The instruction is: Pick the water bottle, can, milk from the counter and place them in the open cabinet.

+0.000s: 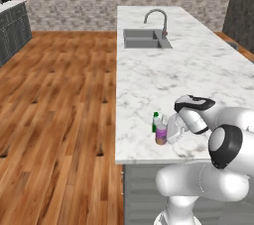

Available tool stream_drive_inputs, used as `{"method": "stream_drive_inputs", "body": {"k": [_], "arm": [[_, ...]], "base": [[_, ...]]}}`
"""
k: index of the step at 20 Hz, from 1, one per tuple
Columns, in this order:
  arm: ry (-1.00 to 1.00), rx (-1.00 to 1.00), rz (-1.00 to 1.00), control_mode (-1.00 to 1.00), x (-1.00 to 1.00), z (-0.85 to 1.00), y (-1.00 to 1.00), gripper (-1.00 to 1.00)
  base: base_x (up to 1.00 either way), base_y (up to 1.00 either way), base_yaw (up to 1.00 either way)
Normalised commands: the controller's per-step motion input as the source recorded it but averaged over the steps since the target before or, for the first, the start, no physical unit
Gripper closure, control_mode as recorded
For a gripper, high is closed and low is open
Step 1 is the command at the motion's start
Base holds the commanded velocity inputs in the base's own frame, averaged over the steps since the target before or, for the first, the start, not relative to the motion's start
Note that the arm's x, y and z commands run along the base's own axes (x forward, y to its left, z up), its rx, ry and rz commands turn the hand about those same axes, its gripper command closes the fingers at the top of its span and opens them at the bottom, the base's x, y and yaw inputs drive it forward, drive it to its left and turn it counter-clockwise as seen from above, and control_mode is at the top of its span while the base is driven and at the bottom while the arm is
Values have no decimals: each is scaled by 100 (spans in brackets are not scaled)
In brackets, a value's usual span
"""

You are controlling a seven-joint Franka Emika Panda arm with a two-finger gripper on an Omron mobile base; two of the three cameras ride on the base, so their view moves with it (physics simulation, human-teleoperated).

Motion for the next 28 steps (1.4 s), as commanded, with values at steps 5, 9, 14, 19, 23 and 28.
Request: {"method": "stream_drive_inputs", "body": {"k": [5,9,14,19,23,28], "arm": [[0,0,0,-100,-1,3,0,100],[0,1,0,-100,-4,59,0,100],[3,3,0,-100,-17,83,0,100],[7,3,0,-100,-18,88,1,100],[7,3,-1,-100,-7,69,1,100],[1,3,-2,-100,-5,59,11,100]], "base": [[0,0,0],[0,0,0],[0,0,0],[0,0,0],[0,0,0],[0,0,0]]}}
